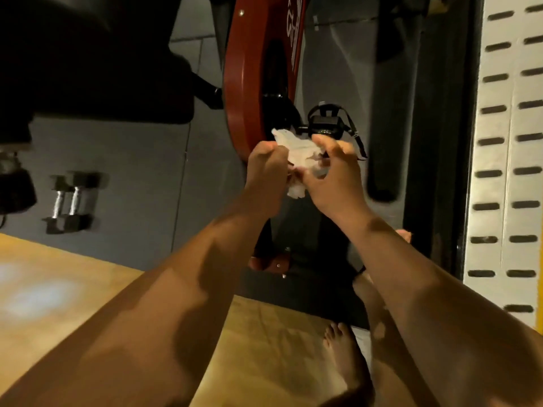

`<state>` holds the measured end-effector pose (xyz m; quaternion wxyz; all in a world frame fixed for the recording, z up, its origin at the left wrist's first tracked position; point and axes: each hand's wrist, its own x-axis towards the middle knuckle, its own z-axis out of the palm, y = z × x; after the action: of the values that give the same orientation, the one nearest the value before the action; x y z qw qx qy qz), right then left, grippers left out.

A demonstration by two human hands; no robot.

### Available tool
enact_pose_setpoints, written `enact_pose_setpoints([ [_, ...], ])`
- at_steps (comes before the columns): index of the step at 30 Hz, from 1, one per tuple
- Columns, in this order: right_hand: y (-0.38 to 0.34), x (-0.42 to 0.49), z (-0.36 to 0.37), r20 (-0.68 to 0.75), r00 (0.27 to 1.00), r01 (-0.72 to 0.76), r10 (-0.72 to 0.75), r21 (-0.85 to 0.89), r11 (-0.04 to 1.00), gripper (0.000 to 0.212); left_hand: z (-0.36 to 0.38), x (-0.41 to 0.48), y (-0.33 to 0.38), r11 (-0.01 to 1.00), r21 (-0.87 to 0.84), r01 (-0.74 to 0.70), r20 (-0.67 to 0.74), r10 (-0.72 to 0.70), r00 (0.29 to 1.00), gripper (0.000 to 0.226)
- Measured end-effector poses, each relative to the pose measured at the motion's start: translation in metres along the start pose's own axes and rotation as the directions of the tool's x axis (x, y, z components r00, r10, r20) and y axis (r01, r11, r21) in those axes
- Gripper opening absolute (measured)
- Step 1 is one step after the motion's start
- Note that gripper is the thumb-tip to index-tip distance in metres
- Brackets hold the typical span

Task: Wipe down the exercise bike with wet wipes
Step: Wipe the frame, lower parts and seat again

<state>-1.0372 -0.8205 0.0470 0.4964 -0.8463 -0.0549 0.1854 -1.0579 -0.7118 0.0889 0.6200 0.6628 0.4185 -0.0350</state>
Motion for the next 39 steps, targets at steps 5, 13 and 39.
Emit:
enact_pose_setpoints([
  [5,-0.009,-0.009,0.001,0.152,0.988,0.000,-0.011,0.072,0.997,0.021,-0.017,-0.005,-0.004,0.996,0.084,0.008,-0.212,0.010,0.977,0.008],
  [13,-0.079,0.075,0.005,-0.150,0.941,0.297,-0.305,-0.070,0.952,0.028,-0.050,0.008,0.017,0.970,0.166,-0.175,-0.349,0.224,0.910,0.030],
  [39,0.033,0.014,0.190,-0.179,0.966,-0.124,0.187,0.315,0.941,0.036,-0.089,0.060,-0.003,0.310,0.704,-0.639,0.231,0.751,0.618,0.060],
])
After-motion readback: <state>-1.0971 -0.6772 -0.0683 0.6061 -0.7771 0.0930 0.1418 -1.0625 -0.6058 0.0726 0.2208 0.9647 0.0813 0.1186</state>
